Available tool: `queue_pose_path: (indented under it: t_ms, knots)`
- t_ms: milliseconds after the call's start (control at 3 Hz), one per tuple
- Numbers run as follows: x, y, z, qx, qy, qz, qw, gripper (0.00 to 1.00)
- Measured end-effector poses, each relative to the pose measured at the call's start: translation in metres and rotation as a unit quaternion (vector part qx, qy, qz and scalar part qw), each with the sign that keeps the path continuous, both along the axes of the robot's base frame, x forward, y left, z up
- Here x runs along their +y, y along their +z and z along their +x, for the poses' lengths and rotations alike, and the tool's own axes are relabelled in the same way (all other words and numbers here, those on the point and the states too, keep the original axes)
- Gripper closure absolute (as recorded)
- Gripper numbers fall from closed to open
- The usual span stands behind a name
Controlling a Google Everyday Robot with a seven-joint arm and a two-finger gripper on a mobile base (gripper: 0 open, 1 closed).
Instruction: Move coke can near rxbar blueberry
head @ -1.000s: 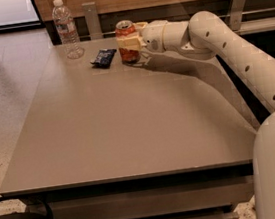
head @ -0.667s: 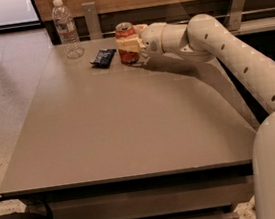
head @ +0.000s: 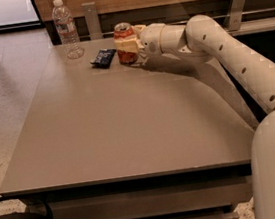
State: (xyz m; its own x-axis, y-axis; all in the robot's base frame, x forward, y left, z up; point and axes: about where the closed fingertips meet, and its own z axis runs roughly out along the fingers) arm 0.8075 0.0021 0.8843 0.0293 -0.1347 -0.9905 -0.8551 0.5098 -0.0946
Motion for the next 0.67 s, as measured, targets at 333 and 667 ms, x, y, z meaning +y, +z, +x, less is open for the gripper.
queue_pose_path:
  t_ms: [333,667]
  knots:
    - [0.0034,-0.0005,-0.0003,0.000,0.002,0.000,1.0000,0.40]
    - [0.0069,-0.0009,-0.0005,0.001,0.005,0.001,1.0000,0.17]
